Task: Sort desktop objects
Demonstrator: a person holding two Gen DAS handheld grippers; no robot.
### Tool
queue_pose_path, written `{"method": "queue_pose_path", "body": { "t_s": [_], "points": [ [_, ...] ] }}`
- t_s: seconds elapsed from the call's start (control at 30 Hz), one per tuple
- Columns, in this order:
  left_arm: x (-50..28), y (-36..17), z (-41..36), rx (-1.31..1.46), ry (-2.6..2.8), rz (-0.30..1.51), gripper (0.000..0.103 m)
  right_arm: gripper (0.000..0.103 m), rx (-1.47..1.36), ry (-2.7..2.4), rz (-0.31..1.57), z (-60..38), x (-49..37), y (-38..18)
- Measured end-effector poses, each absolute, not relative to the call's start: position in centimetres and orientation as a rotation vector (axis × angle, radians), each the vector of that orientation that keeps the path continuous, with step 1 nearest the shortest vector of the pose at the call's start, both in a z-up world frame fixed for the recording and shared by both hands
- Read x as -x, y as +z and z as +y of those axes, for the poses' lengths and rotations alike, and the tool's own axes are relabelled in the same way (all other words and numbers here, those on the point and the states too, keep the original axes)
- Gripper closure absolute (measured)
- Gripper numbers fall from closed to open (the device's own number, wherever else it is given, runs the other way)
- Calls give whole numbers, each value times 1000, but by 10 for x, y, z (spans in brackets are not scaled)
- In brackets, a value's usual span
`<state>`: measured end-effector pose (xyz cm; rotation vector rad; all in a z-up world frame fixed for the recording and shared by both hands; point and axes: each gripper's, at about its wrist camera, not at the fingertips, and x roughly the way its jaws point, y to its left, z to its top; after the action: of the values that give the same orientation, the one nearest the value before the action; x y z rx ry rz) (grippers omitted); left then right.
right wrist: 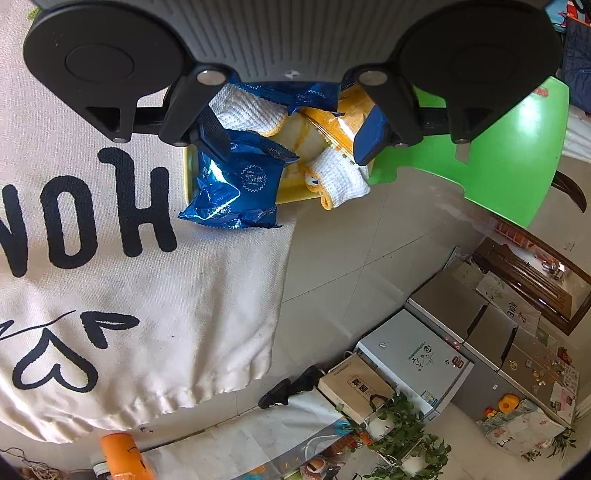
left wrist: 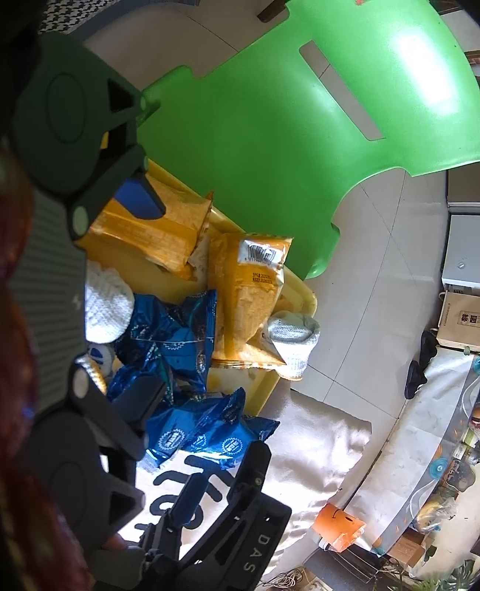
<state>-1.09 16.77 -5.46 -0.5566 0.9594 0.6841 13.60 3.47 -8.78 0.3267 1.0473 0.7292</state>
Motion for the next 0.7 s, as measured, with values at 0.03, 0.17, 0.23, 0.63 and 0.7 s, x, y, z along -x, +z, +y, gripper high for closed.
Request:
{"method": "queue_pose_path", "body": {
  "t_s": [0.03,0.17,0.23,0.63,0.7],
  "points": [
    [11,-52,166,551,683,955,5,28,-321,732,1047,33,-134,-85],
    [13,-44,159,512,677,933,2,24,-288,735,1035,20,-116,-74],
    [15,-41,154,480,669,929,1,21,-273,715,1040,11,-107,-72],
    [59,-32,119,436,641,957,1,20,-191,653,1067,-56,-49,-61],
    [68,-33,111,452,642,969,1,20,-145,648,1051,-62,-37,-57]
  ]
}}
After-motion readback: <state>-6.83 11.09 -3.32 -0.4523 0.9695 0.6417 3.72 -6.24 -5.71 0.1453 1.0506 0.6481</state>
